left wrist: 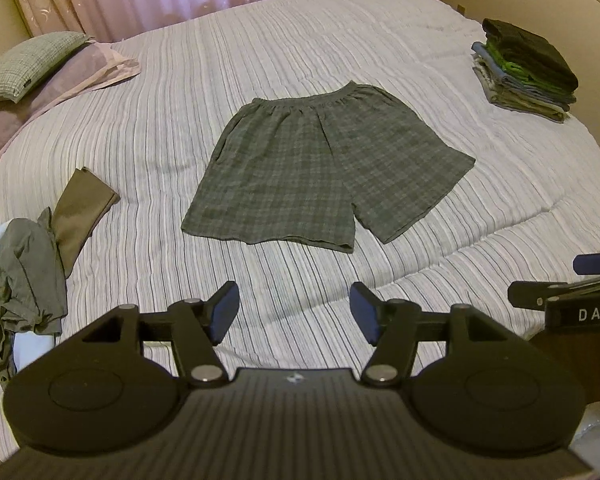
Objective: Fold clothes
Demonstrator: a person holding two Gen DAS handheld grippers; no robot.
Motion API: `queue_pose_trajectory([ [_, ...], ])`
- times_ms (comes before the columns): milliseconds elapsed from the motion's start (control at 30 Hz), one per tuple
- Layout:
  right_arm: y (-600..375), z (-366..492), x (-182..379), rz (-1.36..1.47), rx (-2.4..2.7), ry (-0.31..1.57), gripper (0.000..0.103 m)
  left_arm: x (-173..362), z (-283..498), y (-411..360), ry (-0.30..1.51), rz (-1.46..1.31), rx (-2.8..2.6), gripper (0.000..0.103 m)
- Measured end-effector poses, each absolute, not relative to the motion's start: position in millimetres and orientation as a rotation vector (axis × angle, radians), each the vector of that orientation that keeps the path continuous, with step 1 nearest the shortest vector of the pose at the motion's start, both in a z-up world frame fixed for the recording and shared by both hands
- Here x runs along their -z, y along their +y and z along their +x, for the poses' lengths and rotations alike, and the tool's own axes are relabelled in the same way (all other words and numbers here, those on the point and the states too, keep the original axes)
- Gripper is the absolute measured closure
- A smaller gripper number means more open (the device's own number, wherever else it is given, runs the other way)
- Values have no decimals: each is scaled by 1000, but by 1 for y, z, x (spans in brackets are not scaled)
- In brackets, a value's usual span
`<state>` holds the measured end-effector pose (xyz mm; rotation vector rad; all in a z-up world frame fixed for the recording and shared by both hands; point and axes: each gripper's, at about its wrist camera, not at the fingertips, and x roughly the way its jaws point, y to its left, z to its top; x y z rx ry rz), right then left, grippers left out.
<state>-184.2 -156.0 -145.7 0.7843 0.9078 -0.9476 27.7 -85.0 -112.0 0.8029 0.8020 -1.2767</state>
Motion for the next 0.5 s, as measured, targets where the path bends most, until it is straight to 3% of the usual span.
queue_pose_trajectory([
  [500, -146, -170, 143, 744, 935, 935, 1, 118, 38, -79, 836, 805, 1281, 45],
])
